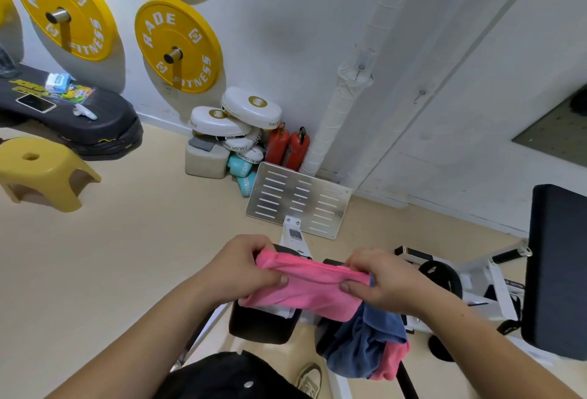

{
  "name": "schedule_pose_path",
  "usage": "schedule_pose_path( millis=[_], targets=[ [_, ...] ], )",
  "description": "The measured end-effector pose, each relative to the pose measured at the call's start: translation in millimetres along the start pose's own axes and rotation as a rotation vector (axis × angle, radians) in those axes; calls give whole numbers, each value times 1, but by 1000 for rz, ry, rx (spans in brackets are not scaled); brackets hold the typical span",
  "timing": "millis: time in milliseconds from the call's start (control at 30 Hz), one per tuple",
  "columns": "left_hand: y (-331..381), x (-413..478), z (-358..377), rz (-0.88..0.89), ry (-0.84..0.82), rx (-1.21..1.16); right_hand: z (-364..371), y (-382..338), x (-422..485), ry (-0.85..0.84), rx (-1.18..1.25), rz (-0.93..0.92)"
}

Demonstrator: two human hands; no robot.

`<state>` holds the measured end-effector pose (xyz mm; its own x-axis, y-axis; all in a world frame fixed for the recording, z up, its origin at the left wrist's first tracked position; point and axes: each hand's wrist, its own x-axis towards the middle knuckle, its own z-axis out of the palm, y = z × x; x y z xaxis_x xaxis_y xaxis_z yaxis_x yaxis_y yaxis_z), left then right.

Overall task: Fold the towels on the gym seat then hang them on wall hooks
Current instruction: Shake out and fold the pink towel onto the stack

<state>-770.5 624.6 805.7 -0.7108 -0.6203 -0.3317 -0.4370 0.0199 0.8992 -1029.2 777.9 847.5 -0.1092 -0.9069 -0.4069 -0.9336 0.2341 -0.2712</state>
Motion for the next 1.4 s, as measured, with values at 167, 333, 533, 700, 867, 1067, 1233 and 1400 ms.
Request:
schedule_pose_path(
  millis=[167,333,533,700,867,1067,1233,1400],
  targets=[
    [8,-3,0,-54,-9,-351,18,15,-7,-131,403,131],
    [12,7,4,-34,145,-270,31,23,-17,-165,506,169],
    [2,27,14,-153,255,-284,53,58,-27,-86,965,403],
    [-12,40,33,-407,263,-401,70,76,-31,102,1581,486],
    [-22,49,58,-403,312,-306,85,68,-26,275,1503,610],
    [-33,58,62,-350,341,-117,104,63,-20,307,1546,687],
    [-41,48,47,-389,263,-89,116,50,0,280,1627,746],
    [-27,34,37,-318,358,-81,114,6,32,298,1535,649]
  ],
)
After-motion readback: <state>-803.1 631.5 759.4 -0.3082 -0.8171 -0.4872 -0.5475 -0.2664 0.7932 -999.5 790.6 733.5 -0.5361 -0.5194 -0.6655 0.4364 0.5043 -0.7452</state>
